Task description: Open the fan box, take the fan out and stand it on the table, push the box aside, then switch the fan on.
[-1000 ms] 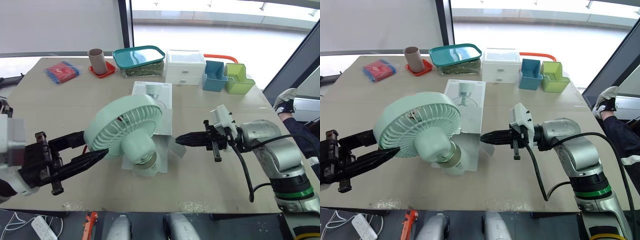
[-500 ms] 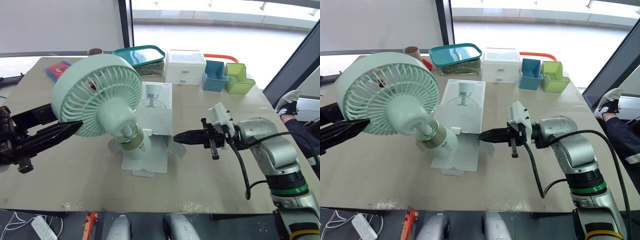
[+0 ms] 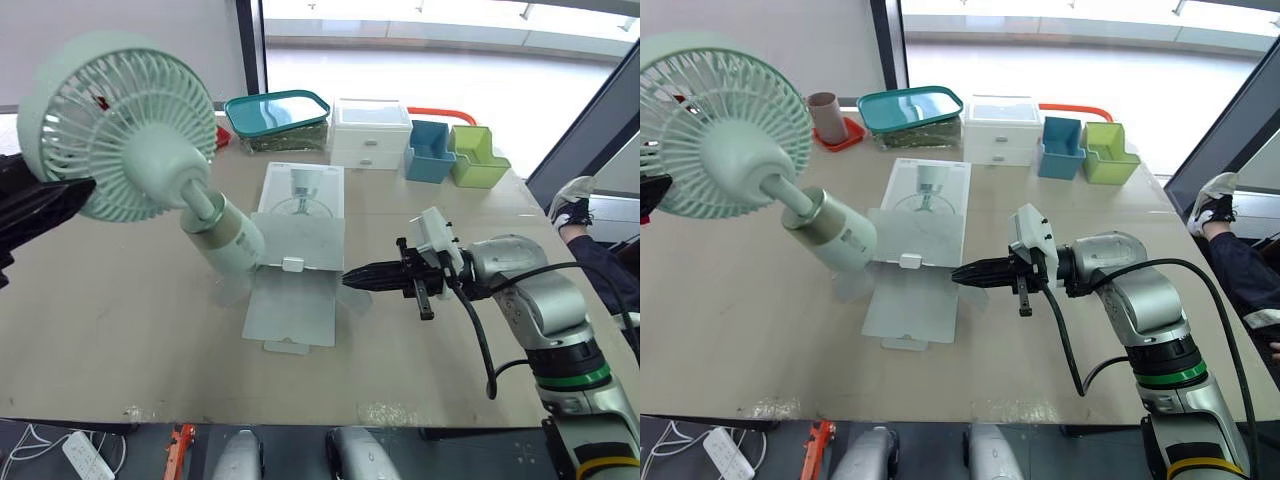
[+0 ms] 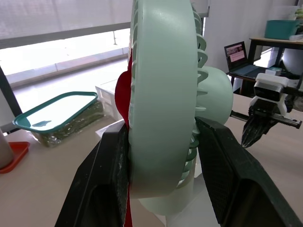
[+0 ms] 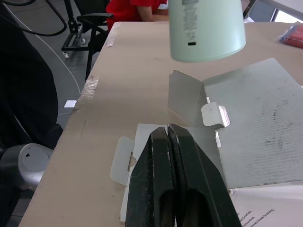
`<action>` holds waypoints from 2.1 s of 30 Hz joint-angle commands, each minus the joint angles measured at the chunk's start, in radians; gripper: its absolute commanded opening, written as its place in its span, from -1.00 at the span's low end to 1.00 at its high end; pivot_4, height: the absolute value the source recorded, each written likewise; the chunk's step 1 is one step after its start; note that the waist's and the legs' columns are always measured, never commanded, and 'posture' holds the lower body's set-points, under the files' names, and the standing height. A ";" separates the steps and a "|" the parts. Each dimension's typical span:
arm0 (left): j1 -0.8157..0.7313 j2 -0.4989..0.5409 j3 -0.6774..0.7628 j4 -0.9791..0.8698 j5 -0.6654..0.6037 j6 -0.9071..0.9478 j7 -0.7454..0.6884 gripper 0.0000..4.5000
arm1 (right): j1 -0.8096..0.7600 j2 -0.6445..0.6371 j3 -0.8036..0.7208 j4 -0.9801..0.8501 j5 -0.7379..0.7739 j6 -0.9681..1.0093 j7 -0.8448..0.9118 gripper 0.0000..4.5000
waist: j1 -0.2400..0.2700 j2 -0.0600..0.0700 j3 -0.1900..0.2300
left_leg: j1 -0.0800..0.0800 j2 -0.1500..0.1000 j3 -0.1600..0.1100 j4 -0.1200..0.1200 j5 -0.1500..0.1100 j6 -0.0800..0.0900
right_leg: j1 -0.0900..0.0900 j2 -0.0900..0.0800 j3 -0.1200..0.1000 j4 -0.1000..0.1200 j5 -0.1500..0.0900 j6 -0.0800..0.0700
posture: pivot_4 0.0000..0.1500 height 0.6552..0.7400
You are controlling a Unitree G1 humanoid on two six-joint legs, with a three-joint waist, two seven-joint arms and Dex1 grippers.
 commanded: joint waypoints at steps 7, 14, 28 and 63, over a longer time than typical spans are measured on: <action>0.030 -0.070 0.057 0.047 0.161 -0.011 0.031 -0.26 | -0.059 0.047 -0.034 -0.031 0.059 0.016 -0.016 -1.00 | 0.000 0.000 0.000 | 0.000 0.000 0.000 0.000 0.000 0.000 | -0.001 0.000 0.000 0.000 0.000 -0.001 | 1.00 1.00; 0.053 -0.138 0.053 0.085 0.254 -0.035 0.007 -0.26 | -0.074 0.065 -0.040 -0.067 0.118 0.048 -0.031 -1.00 | 0.000 -0.001 0.000 | -0.002 0.000 -0.002 -0.001 0.000 0.000 | -0.001 -0.001 -0.002 0.000 0.001 -0.001 | 1.00 1.00; -0.016 -0.216 -0.112 0.124 0.465 -0.111 0.095 -0.26 | -0.078 0.104 -0.022 -0.073 0.130 0.056 -0.080 -1.00 | 0.001 -0.004 -0.001 | -0.002 0.000 -0.003 0.000 0.000 0.000 | -0.001 -0.002 -0.005 0.000 0.002 -0.002 | 1.00 1.00; -0.135 -0.255 -0.283 0.215 0.635 -0.121 0.156 0.97 | -0.044 0.108 -0.026 -0.123 0.136 0.074 -0.124 -1.00 | 0.000 -0.004 -0.001 | 0.000 0.000 -0.004 0.000 0.001 -0.001 | 0.000 -0.002 -0.006 0.002 0.003 -0.003 | 1.00 1.00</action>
